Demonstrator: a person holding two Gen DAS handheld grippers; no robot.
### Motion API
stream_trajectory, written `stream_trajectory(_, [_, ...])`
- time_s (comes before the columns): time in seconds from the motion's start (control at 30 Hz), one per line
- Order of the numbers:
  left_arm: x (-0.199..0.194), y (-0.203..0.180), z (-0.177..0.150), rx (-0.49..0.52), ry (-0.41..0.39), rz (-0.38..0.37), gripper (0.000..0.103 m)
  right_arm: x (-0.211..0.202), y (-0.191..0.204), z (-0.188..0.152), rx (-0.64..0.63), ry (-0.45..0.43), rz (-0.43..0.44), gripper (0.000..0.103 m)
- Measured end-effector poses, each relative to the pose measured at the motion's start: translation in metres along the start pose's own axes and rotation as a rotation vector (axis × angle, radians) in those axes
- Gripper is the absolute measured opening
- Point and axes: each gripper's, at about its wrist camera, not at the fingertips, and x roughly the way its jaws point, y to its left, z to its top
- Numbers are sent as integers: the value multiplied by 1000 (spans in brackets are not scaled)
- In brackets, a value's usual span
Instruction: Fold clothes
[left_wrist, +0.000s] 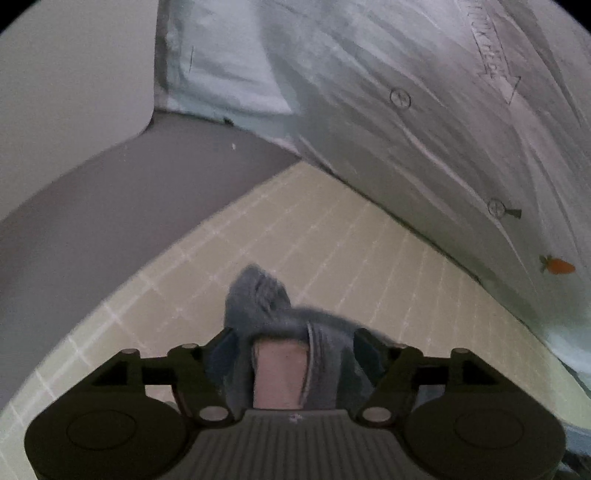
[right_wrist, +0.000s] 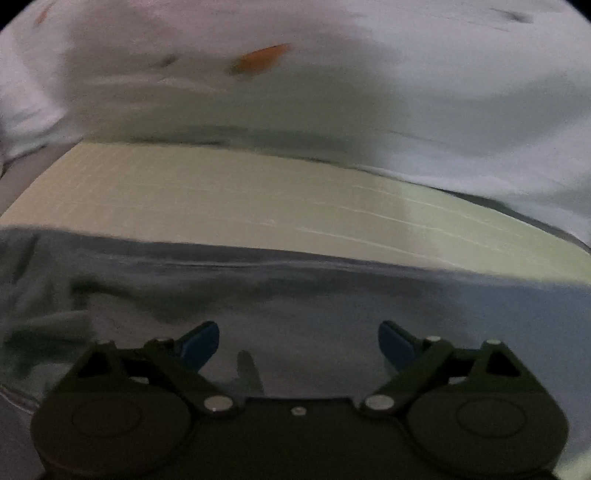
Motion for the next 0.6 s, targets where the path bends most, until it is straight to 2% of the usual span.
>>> stream_trajectory(0.07, [2, 4, -8, -2, 31, 3, 72, 22, 10, 9, -18, 26, 17, 90])
stream_trajectory(0.17, [-3, 11, -17, -17, 51, 10, 72, 49, 11, 25, 24, 26, 35, 97])
stream_trajectory(0.3, [-22, 21, -29, -24, 43, 21, 76, 52, -6, 43, 100, 9, -6, 99])
stream_trajectory(0.43, [-48, 35, -51, -32, 44, 84, 80, 15, -33, 30, 154, -35, -51, 99])
stream_trajectory(0.6, [-85, 58, -95, -96, 65, 178, 80, -48, -73, -34, 209, -14, -123, 100])
